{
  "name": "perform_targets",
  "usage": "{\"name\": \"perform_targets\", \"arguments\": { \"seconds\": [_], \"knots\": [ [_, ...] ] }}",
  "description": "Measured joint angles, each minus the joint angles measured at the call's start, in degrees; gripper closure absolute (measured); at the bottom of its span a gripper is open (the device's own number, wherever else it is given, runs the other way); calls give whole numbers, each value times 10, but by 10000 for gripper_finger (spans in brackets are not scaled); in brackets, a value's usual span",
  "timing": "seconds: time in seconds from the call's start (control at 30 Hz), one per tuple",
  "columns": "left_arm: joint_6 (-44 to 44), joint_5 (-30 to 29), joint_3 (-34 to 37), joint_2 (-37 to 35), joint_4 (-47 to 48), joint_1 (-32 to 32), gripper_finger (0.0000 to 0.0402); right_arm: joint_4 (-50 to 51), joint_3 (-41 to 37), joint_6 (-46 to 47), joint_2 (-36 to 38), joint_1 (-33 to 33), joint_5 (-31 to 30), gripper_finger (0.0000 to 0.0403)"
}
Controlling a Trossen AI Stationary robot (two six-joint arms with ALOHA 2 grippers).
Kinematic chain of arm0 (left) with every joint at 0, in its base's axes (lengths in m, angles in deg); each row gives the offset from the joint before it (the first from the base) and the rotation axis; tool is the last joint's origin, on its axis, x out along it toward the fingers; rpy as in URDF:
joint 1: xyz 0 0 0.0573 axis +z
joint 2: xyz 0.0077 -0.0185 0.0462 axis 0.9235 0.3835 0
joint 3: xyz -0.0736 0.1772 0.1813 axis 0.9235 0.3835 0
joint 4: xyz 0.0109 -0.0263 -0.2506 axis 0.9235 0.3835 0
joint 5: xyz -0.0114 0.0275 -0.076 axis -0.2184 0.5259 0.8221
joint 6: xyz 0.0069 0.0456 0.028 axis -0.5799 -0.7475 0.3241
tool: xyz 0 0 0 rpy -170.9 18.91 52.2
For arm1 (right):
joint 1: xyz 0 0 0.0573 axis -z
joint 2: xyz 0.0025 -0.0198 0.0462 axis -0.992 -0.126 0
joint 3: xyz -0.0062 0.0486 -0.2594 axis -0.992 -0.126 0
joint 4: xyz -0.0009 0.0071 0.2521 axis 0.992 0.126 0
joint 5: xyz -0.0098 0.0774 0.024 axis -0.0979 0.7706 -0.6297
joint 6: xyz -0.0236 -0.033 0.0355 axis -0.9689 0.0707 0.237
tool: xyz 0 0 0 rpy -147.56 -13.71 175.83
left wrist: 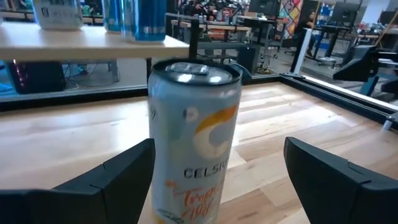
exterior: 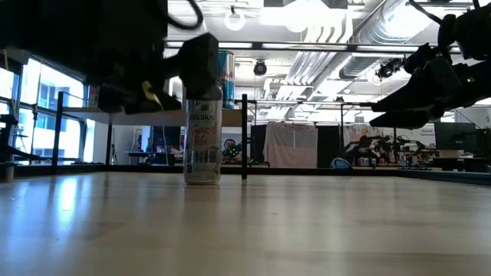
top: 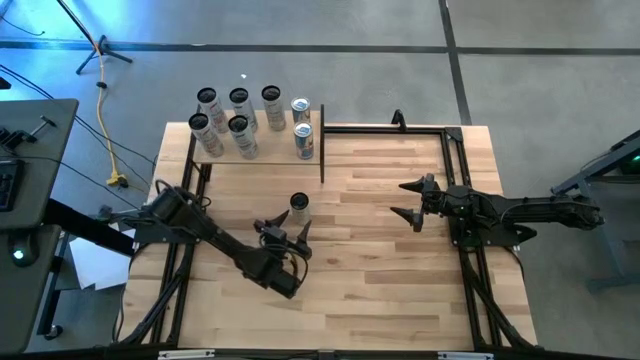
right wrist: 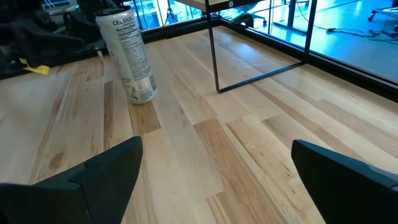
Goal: Place canned beverage on shelf
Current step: Put the white yellow soda can on the shelf aligned with the other white yellow soda can
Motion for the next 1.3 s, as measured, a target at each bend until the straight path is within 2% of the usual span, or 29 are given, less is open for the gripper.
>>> {"name": "perform_targets", "arguments": {
  "seconds": [0.27,0.7,1.3],
  "knots": [
    [62,-33,0,31,20,21,76,0,0,0,0,0,0,3],
    [60,-38,0,32,-2,82,76,0,0,0,0,0,0,3],
    [21,-38,0,32,-36,116,76,0,0,0,0,0,0,3]
  ]
}}
